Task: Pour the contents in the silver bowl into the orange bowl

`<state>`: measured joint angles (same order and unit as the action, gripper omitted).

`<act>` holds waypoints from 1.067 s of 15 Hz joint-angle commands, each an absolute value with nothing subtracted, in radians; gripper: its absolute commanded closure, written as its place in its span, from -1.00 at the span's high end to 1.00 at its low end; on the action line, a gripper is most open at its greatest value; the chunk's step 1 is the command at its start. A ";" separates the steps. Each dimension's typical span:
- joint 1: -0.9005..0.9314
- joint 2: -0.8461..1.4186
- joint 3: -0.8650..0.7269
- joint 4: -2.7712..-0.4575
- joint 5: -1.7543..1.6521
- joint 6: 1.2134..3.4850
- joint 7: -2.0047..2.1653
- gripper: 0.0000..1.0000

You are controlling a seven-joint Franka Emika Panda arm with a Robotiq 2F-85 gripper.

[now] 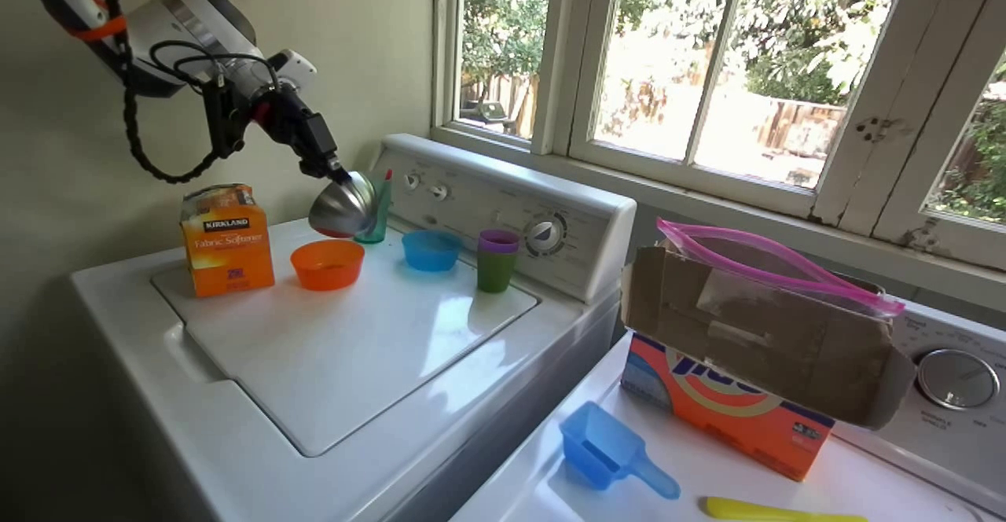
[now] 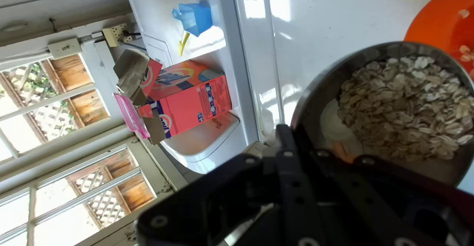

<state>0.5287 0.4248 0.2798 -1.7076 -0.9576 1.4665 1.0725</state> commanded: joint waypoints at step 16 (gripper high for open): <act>0.629 0.548 0.269 -1.609 -1.063 1.177 1.045 -0.98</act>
<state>0.6020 0.4919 0.2845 -1.6711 -1.0019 1.2357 1.0719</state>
